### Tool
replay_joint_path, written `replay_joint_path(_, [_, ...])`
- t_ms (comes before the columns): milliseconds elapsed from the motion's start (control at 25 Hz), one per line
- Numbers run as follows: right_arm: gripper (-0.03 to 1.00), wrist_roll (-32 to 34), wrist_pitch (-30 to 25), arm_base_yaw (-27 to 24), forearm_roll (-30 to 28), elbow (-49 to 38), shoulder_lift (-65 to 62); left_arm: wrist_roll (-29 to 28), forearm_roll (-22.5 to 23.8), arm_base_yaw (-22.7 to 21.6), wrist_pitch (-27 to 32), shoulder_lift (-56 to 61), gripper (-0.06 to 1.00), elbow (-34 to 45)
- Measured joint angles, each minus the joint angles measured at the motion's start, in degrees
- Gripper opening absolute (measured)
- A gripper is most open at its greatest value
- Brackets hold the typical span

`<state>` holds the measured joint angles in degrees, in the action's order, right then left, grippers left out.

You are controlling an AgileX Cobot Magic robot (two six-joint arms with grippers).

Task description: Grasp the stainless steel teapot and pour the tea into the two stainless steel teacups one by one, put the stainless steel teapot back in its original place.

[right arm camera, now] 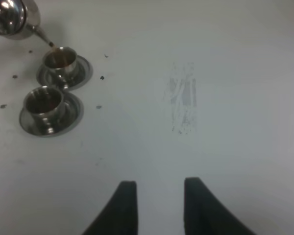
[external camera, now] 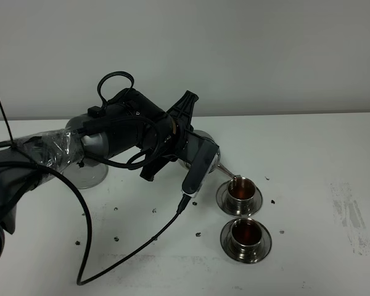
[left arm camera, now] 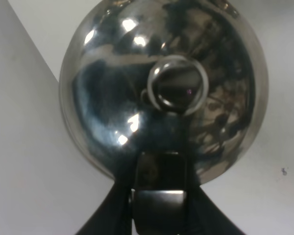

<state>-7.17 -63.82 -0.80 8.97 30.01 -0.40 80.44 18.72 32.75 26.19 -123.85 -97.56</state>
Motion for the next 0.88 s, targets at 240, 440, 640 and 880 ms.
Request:
replay_joint_path(240, [0.22, 0.0, 0.0, 0.0, 0.0, 0.0, 0.0, 1.4, 0.0, 0.0, -0.8, 0.0, 0.24, 0.0])
replay_joint_path(440, [0.22, 0.0, 0.0, 0.0, 0.0, 0.0, 0.0, 2.7, 0.0, 0.0, -0.9, 0.0, 0.24, 0.0])
replay_joint_path(640, [0.22, 0.0, 0.0, 0.0, 0.0, 0.0, 0.0, 2.8, 0.1, 0.0, -1.2, 0.0, 0.24, 0.0])
replay_joint_path(880, [0.22, 0.0, 0.0, 0.0, 0.0, 0.0, 0.0, 2.8, 0.1, 0.0, -2.3, 0.0, 0.24, 0.0])
